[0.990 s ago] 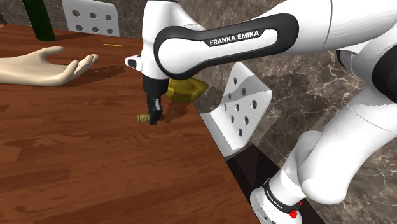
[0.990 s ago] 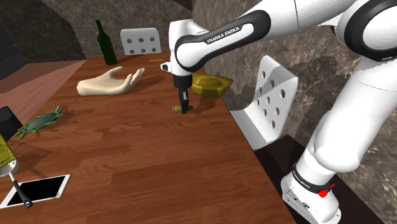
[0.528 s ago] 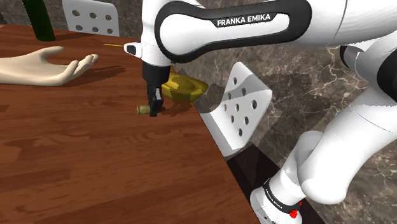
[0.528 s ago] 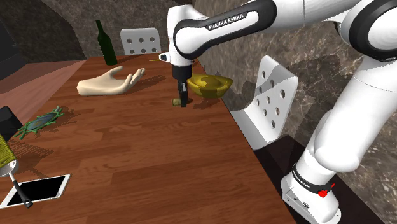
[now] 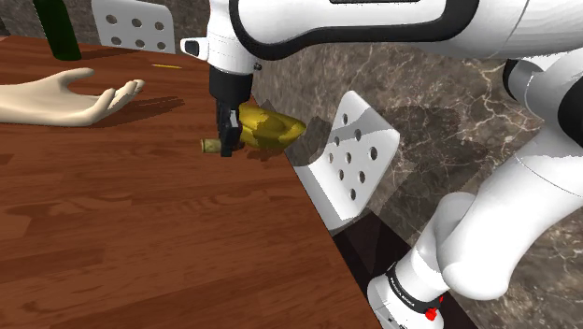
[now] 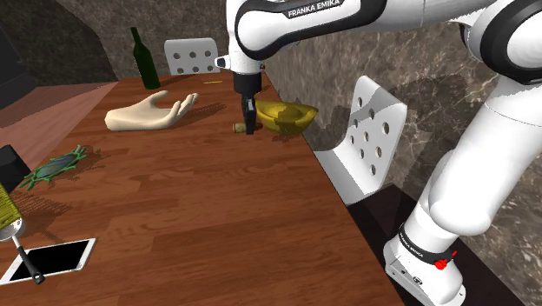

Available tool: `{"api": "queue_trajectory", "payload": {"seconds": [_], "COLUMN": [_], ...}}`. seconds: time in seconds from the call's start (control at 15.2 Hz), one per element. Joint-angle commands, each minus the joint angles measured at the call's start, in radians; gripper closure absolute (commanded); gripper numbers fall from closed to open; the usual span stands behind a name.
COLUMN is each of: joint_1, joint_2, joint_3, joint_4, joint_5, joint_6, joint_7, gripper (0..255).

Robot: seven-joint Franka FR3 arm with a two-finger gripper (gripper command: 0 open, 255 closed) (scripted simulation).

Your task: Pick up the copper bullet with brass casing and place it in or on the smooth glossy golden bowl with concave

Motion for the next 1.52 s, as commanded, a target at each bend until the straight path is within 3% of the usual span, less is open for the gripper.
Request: {"api": "queue_trajectory", "payload": {"seconds": [0.0, 0.13, 0.79, 1.45], "joint_1": [-0.001, -0.001, -0.113, -0.226], "joint_2": [-0.002, -0.003, 0.054, 0.206], "joint_3": [-0.001, -0.001, -0.119, -0.217], "joint_4": [0.028, 0.049, 0.121, 0.322], "joint_5": [0.000, -0.001, -0.014, -0.018], "joint_6": [-0.030, -0.052, -0.084, -0.146], "joint_7": [0.001, 0.002, -0.223, -0.430], "gripper": [255, 255, 255, 255]}}
